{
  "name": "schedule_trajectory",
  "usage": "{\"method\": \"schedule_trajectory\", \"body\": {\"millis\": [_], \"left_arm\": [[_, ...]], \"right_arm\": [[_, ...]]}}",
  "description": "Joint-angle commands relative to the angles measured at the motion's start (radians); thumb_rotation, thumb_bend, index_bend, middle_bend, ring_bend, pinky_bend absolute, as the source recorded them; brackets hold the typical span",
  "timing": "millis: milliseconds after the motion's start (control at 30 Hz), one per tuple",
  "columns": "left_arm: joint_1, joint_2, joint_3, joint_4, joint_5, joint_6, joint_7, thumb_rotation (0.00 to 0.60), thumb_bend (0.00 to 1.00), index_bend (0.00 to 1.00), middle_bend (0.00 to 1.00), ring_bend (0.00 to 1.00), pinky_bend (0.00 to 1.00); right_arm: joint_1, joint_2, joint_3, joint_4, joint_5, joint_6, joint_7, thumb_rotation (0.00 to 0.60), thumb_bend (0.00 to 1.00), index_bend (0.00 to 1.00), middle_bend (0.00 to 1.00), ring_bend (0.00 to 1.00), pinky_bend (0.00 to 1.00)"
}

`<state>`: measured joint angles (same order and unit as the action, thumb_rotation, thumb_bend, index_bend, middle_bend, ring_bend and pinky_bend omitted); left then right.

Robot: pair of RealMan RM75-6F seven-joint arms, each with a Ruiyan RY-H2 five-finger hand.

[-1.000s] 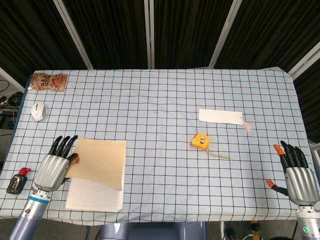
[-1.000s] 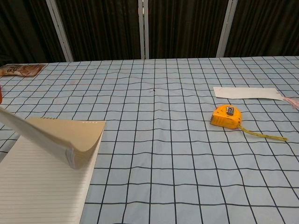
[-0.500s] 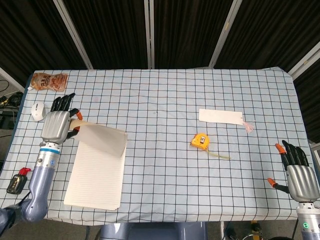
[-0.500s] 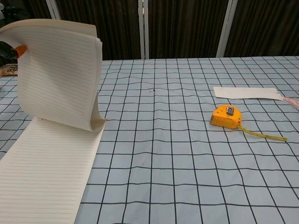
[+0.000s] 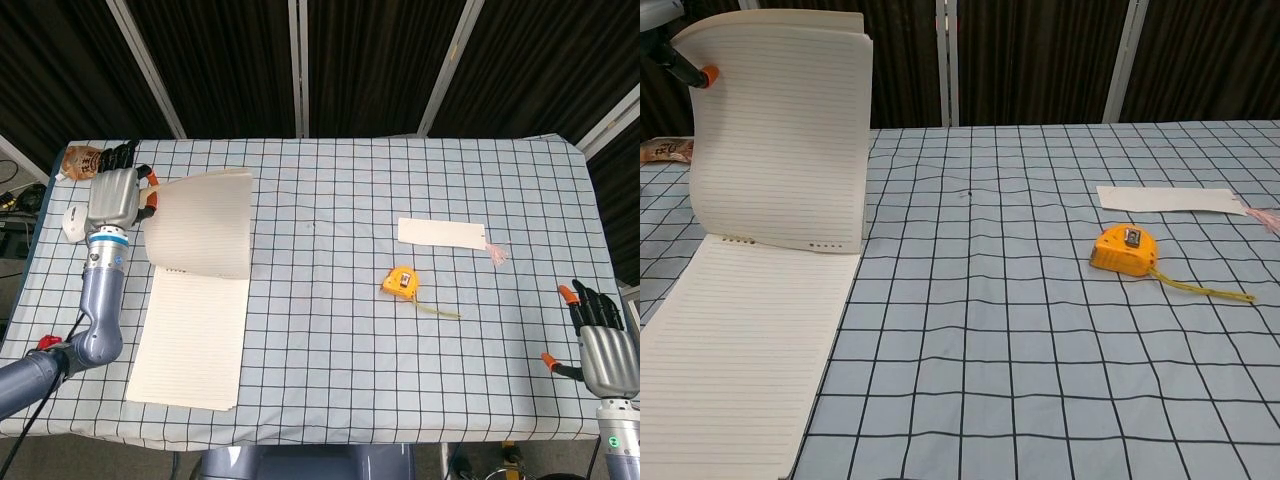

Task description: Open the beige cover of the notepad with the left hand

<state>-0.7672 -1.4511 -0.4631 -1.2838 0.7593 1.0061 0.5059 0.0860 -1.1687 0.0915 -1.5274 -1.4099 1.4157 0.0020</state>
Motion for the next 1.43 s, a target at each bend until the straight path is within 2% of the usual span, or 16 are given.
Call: {"method": "schedule_trajectory", "body": {"millis": [33,67,133,167,200,367,567,700,900,1000,1033,1133,1233,1433], "left_arm": [[-0.042,-0.029,0.025,0.083,-0.043,-0.064,0.019,0.600,0.44,0.44,0.00,0.00,0.00],[-0.045,-0.027,0.036,0.093,-0.049,-0.084,0.026,0.600,0.39,0.27,0.00,0.00,0.00],[-0.049,-0.022,0.052,0.103,-0.050,-0.099,0.030,0.600,0.33,0.07,0.00,0.00,0.00],[-0.050,-0.021,0.058,0.107,-0.043,-0.098,0.029,0.600,0.29,0.01,0.00,0.00,0.00],[-0.050,-0.020,0.065,0.110,-0.032,-0.093,0.022,0.600,0.28,0.00,0.00,0.00,0.00],[-0.035,0.003,0.079,0.080,0.009,-0.056,-0.015,0.600,0.26,0.00,0.00,0.00,0.00],[0.027,0.069,0.105,-0.070,0.053,-0.001,-0.075,0.600,0.26,0.00,0.00,0.00,0.00],[0.130,0.133,0.180,-0.232,0.166,0.105,-0.129,0.600,0.26,0.00,0.00,0.00,0.00],[0.232,0.157,0.272,-0.303,0.321,0.242,-0.173,0.600,0.25,0.00,0.00,0.00,0.00],[0.312,0.161,0.348,-0.324,0.431,0.349,-0.194,0.600,0.25,0.00,0.00,0.00,0.00],[0.382,0.161,0.403,-0.354,0.472,0.418,-0.224,0.600,0.25,0.00,0.00,0.00,0.00],[0.458,0.147,0.467,-0.342,0.556,0.507,-0.252,0.600,0.25,0.00,0.00,0.00,0.00],[0.516,0.118,0.508,-0.295,0.616,0.573,-0.265,0.600,0.25,0.00,0.00,0.00,0.00],[0.585,0.066,0.540,-0.196,0.694,0.642,-0.278,0.600,0.25,0.00,0.00,0.00,0.00]], "right_arm": [[0.000,0.000,0.000,0.003,0.008,-0.005,-0.007,0.600,0.04,0.12,0.00,0.00,0.00],[0.000,0.000,0.000,0.004,0.014,-0.009,-0.009,0.600,0.04,0.12,0.00,0.00,0.00],[0.000,0.000,0.000,0.006,0.021,-0.014,-0.011,0.600,0.04,0.12,0.00,0.00,0.00],[0.000,0.000,0.000,0.008,0.024,-0.015,-0.011,0.600,0.04,0.12,0.00,0.00,0.00],[-0.001,-0.001,0.000,0.009,0.025,-0.015,-0.012,0.600,0.04,0.12,0.00,0.00,0.00],[-0.005,-0.001,-0.004,0.005,0.010,-0.001,-0.017,0.600,0.04,0.12,0.00,0.00,0.00],[-0.007,0.002,-0.005,0.001,0.003,0.008,-0.023,0.600,0.04,0.12,0.00,0.00,0.00],[-0.009,0.003,-0.005,0.001,0.000,0.015,-0.028,0.600,0.04,0.12,0.00,0.00,0.00],[-0.012,0.002,-0.007,-0.001,-0.007,0.023,-0.032,0.600,0.04,0.11,0.00,0.00,0.00],[-0.012,-0.001,-0.009,-0.001,-0.010,0.025,-0.038,0.600,0.04,0.11,0.00,0.00,0.00],[-0.011,-0.006,-0.012,0.003,-0.011,0.021,-0.042,0.600,0.04,0.10,0.00,0.00,0.00],[-0.012,-0.015,-0.015,0.013,-0.018,0.024,-0.044,0.600,0.04,0.09,0.00,0.00,0.00],[-0.013,-0.022,-0.022,0.025,-0.035,0.031,-0.045,0.600,0.04,0.09,0.00,0.00,0.00],[-0.017,-0.027,-0.034,0.018,-0.074,0.056,-0.050,0.600,0.04,0.09,0.00,0.00,0.00]]}}
